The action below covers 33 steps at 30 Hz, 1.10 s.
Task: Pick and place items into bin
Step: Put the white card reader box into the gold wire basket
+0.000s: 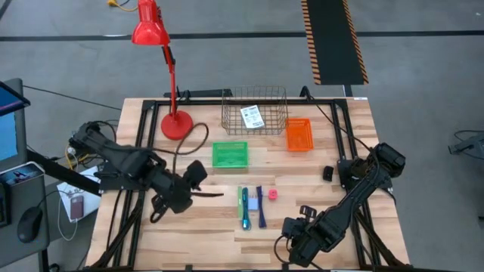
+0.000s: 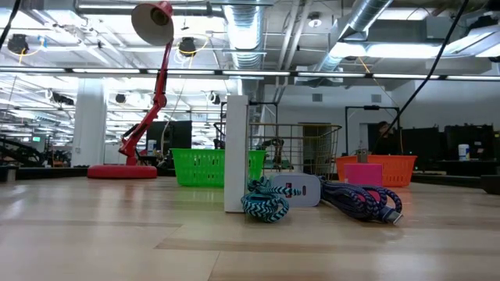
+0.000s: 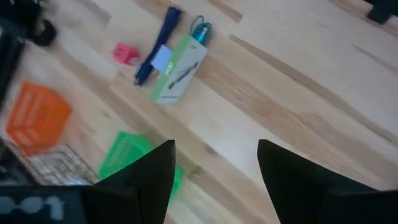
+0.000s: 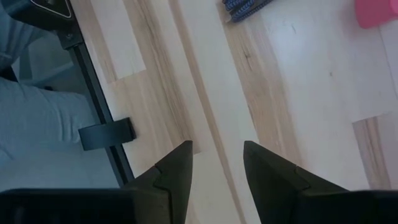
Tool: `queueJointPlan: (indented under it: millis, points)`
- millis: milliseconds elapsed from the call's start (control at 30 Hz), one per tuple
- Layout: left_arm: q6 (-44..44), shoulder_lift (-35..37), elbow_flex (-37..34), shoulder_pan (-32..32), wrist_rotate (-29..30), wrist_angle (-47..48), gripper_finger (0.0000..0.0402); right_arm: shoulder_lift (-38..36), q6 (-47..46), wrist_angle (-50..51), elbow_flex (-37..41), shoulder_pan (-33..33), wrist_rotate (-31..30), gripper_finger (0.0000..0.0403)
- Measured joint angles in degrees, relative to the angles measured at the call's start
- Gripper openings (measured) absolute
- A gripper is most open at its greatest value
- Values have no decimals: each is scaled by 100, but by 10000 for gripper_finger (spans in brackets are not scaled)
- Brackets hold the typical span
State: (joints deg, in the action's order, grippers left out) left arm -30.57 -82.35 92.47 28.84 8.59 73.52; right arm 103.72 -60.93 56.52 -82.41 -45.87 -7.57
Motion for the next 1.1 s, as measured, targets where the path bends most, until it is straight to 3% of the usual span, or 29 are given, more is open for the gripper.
queueJointPlan:
  millis: [100, 267, 500, 667, 800, 1100]
  points:
    - [-130, -14, -182, -69, -231, 44, 217, 0, -5, -26, 0, 0, -27, 135]
    - [-44, -246, -1193, -135, -724, -55, 217, 0, -6, -75, 0, -22, -221, 134]
    - [-208, -942, -2431, -113, -1271, -1322, 217, 0, -4, -148, 0, -22, -305, 137]
    - [-587, -1578, -2594, -111, -1790, -1543, 217, 0, -4, -155, 0, -24, -302, 135]
    - [-639, -1902, -2594, -111, -1878, -1560, 217, 0, -3, -156, 0, -24, -302, 135]
    - [-558, -1926, -2581, -113, -1927, -1525, 217, 0, 0, -156, 0, -24, -302, 138]
